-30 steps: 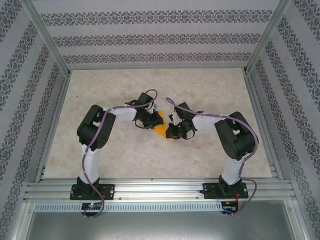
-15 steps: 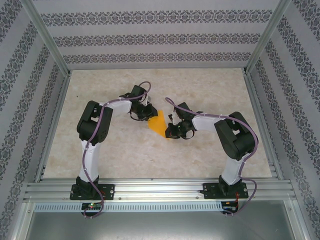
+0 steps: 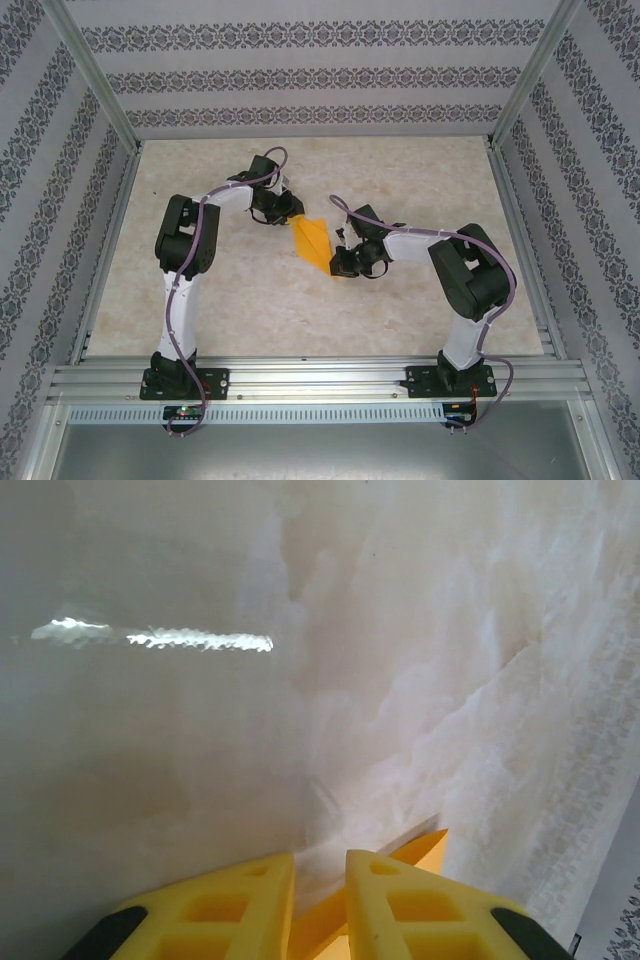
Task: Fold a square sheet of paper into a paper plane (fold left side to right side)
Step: Fourth fold the wing at the center of the table.
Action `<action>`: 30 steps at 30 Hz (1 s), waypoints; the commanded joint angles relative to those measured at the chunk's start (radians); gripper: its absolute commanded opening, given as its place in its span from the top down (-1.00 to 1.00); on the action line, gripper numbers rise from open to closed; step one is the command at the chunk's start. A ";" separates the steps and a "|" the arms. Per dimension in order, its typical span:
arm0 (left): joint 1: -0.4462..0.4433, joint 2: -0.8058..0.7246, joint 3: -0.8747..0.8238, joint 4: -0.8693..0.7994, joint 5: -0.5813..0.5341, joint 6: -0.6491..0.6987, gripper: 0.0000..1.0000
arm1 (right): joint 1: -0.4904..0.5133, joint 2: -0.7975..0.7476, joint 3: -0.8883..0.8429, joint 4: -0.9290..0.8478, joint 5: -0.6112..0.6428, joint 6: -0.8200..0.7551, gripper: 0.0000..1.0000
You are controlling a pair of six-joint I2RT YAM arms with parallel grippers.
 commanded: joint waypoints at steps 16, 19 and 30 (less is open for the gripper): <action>0.109 -0.412 -0.250 0.047 -0.132 0.052 0.11 | -0.018 -0.275 0.004 0.006 0.199 -0.005 0.52; 0.087 -0.504 -0.416 0.171 -0.076 -0.027 0.08 | -0.053 -0.370 -0.012 0.019 0.249 -0.010 0.46; -0.085 -0.432 -0.546 0.422 0.001 -0.173 0.06 | -0.185 -0.728 -0.171 0.085 0.343 -0.051 -0.17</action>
